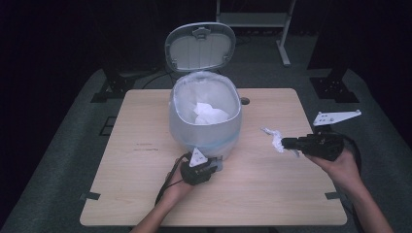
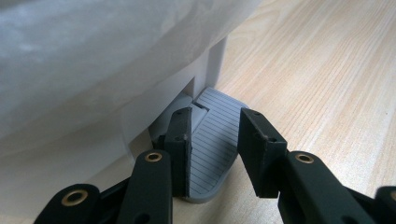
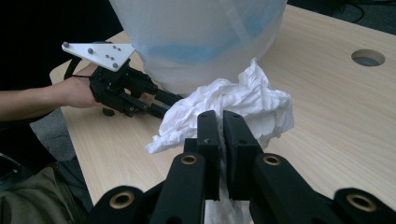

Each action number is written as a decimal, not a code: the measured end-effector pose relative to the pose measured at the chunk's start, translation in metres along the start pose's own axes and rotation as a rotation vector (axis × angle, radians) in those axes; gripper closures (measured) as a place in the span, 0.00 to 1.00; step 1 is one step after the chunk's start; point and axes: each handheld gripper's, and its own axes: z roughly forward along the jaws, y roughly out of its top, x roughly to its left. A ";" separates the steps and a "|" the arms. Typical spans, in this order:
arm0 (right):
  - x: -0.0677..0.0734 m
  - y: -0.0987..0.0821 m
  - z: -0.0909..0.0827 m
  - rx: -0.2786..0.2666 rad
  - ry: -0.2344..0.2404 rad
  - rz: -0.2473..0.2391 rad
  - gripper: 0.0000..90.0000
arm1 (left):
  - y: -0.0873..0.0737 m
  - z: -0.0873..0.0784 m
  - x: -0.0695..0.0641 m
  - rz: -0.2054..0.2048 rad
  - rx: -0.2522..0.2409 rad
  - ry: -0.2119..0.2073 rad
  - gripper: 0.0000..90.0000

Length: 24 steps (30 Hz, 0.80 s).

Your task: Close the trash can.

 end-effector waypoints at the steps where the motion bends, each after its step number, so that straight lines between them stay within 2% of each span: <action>1: 0.001 0.001 -0.001 -0.001 0.000 0.001 0.95 | 0.000 0.000 0.000 -0.005 -0.005 -0.001 0.72; 3: 0.000 0.003 -0.002 -0.015 0.014 0.010 0.95 | 0.000 0.000 0.000 -0.005 -0.005 -0.001 0.73; 11: 0.001 0.011 -0.007 -0.023 0.013 0.010 0.95 | 0.000 0.000 0.000 -0.006 -0.005 -0.001 0.72; 24: 0.008 0.033 -0.016 -0.038 0.015 -0.013 0.95 | 0.000 0.000 0.000 -0.007 -0.002 -0.003 0.72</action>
